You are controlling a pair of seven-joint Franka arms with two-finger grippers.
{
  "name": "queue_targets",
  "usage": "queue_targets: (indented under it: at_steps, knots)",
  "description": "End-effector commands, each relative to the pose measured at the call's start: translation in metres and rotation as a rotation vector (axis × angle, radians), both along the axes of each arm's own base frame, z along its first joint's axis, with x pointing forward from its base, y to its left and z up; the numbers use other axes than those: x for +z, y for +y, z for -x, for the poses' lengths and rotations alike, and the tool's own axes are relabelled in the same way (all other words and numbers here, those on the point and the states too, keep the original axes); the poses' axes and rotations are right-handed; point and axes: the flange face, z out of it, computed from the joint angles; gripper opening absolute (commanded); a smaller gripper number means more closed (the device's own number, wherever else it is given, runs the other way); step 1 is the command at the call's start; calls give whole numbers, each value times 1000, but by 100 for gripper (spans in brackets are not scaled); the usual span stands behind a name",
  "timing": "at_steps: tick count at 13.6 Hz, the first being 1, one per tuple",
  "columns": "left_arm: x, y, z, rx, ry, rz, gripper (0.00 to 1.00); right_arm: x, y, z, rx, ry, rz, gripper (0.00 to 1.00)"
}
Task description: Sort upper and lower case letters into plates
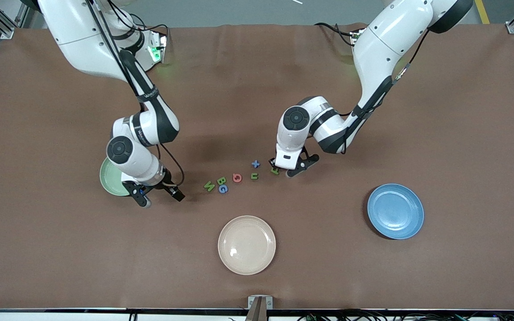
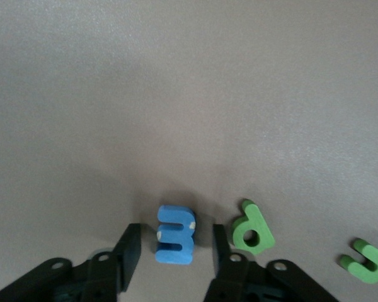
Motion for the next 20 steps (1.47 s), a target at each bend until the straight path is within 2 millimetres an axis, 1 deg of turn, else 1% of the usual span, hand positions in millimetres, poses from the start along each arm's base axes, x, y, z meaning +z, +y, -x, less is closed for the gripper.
queue_targets:
  at_steps: [1, 2, 3, 4, 5, 6, 7, 9, 10, 11, 13, 14, 15, 16, 17, 18, 19, 20]
  knots:
    - [-6, -3, -3, -9, -20, -12, 42, 1, 22, -8, -41, -3, -3, 95]
    - [-5, -2, -3, -11, -20, -12, 28, 1, 33, -10, -52, 5, -2, 94]
    - [0, 1, -7, -7, -27, -12, 14, 0, 52, -9, -51, 29, 5, 93]
    - [4, 3, -12, -3, -34, -9, 5, 1, 66, -12, -40, 47, 24, 92]
    - [10, 6, -17, 1, -44, -6, 1, 2, 72, -14, -22, 56, 52, 92]
    - [20, 13, -28, 14, -61, -5, 1, 0, 81, -11, 5, 56, 72, 92]
    - [38, 27, -43, 38, -83, -7, 1, -5, 90, -6, 24, 57, 79, 92]
    - [66, 55, -65, 49, -116, -29, 1, -14, 96, -1, 54, 56, 98, 92]
    - [78, 76, -78, 47, -126, -42, 1, -23, 105, 5, 82, 53, 115, 89]
    - [86, 97, -91, 52, -133, -52, 1, -27, 107, 6, 92, 51, 119, 87]
    - [92, 141, -114, 81, -138, -62, 1, -28, 107, 6, 96, 49, 116, 82]
    - [93, 164, -121, 109, -132, -74, 1, -28, 108, 7, 91, 47, 113, 78]
    - [95, 188, -126, 128, -111, -105, 1, -27, 110, 6, 87, 42, 106, 78]
    - [95, 215, -135, 112, -94, -127, 1, -28, 111, 8, 88, 43, 104, 77]
    - [94, 242, -144, 100, -89, -133, 1, -28, 115, 10, 96, 44, 105, 72]
    - [93, 267, -153, 75, -88, -131, 1, -29, 116, 11, 99, 44, 105, 65]
    - [86, 297, -161, 46, -80, -128, 1, -29, 116, 11, 100, 44, 105, 58]
    - [77, 323, -167, 27, -75, -121, 1, -29, 116, 11, 100, 45, 103, 54]
